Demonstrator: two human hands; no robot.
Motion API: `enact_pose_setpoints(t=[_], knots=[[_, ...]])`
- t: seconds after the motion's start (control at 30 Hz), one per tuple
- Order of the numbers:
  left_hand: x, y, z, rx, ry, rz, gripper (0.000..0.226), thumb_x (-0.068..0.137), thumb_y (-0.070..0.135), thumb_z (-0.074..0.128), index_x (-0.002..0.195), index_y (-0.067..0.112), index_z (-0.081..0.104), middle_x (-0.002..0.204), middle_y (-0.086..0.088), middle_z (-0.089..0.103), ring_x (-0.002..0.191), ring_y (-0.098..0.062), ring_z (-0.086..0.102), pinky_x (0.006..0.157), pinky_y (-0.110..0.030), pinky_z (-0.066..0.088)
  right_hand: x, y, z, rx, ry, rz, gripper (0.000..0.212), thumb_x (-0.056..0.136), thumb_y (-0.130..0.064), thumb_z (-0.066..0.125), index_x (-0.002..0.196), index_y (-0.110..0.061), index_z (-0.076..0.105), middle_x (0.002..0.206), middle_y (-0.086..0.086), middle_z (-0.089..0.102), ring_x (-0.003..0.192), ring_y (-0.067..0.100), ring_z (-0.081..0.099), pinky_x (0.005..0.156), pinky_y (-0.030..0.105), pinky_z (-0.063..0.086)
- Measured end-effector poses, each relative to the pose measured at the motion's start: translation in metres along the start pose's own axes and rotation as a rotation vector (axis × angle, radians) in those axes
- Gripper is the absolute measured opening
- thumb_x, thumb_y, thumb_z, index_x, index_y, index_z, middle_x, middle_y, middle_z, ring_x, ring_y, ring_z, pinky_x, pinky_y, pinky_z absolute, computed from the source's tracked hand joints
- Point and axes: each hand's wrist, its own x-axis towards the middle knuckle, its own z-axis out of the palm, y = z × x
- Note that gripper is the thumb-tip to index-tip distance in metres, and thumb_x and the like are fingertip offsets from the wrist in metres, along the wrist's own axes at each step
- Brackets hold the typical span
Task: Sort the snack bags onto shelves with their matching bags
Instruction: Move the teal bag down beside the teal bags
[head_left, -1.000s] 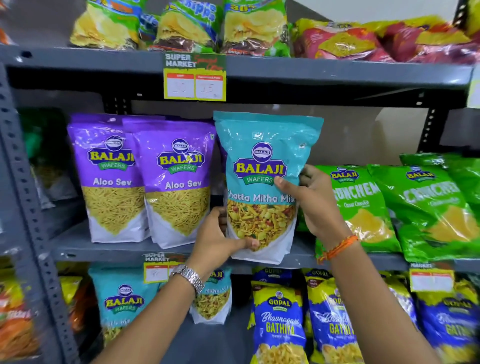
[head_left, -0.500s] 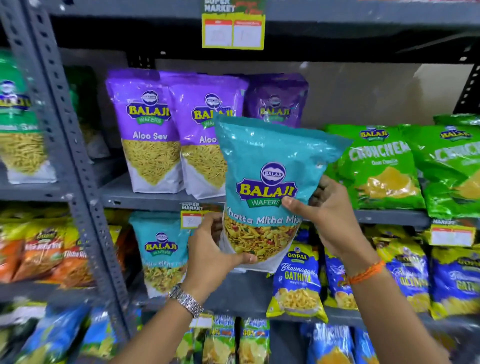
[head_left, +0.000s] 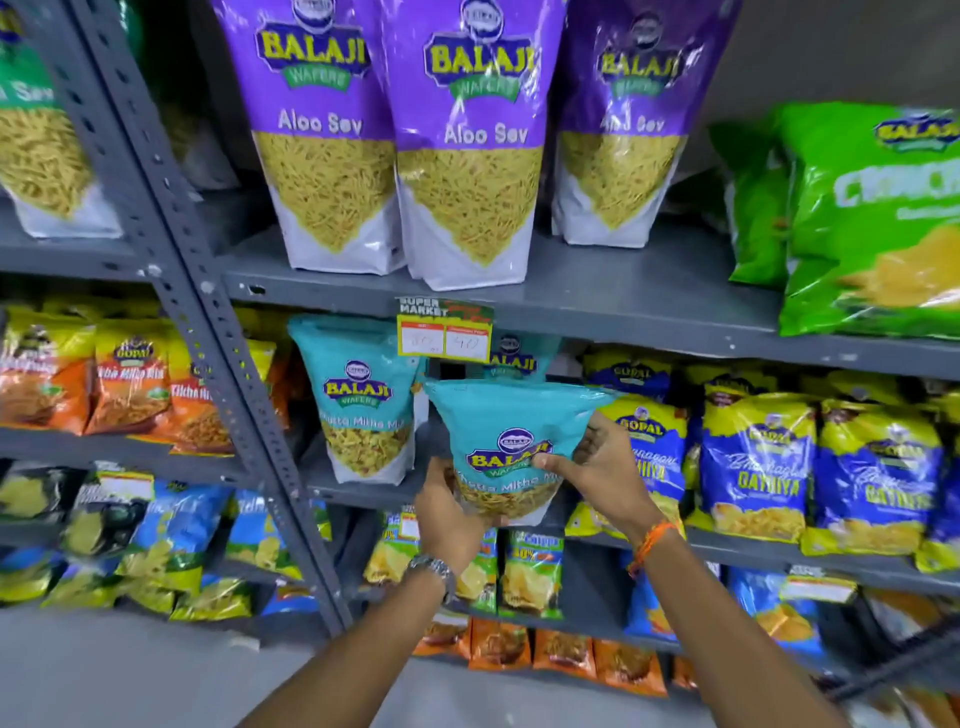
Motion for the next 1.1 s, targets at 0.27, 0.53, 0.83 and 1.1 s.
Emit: enact_pose_setpoints(t=[0.27, 0.53, 0.83, 1.1], knots=[[0.029, -0.033, 0.017, 0.089, -0.001, -0.062, 0.081, 0.054, 0.008, 0.096, 0.122, 0.008, 0.053, 0.102, 0.002, 0.068, 0.092, -0.02, 0.067, 0.068, -0.029, 0.054, 0.036, 0.048, 0.011, -0.06, -0.027, 0.061, 0.049, 0.072, 0.006, 0.083, 0.11, -0.019, 0.065, 0.111, 0.001, 0.074, 0.105, 0.009, 0.073, 0.086, 0.029, 0.061], [0.067, -0.039, 0.024, 0.172, -0.113, -0.092, 0.09, 0.053, 0.021, 0.1, 0.128, 0.009, 0.052, 0.122, -0.008, 0.069, 0.108, -0.021, 0.063, 0.088, -0.037, 0.054, 0.074, 0.064, 0.007, -0.047, 0.005, 0.118, 0.057, 0.074, 0.008, 0.08, 0.126, 0.002, 0.057, 0.108, 0.001, 0.074, 0.095, 0.007, 0.074, 0.084, 0.033, 0.063], [0.084, -0.042, 0.025, 0.194, -0.137, -0.09, 0.093, 0.054, 0.015, 0.099, 0.132, 0.006, 0.049, 0.128, -0.014, 0.067, 0.121, -0.03, 0.062, 0.086, -0.029, 0.046, 0.084, 0.068, 0.015, -0.039, 0.037, 0.155, 0.055, 0.076, 0.005, 0.08, 0.126, 0.0, 0.057, 0.112, 0.007, 0.071, 0.089, 0.0, 0.073, 0.074, 0.021, 0.061], [0.086, -0.05, 0.023, 0.207, -0.157, -0.066, 0.1, 0.053, 0.02, 0.099, 0.136, 0.007, 0.044, 0.131, -0.013, 0.066, 0.123, -0.03, 0.062, 0.099, -0.044, 0.054, 0.084, 0.069, 0.018, -0.02, 0.053, 0.171, 0.057, 0.076, -0.001, 0.082, 0.128, -0.003, 0.057, 0.126, 0.016, 0.069, 0.101, 0.018, 0.07, 0.075, 0.021, 0.062]])
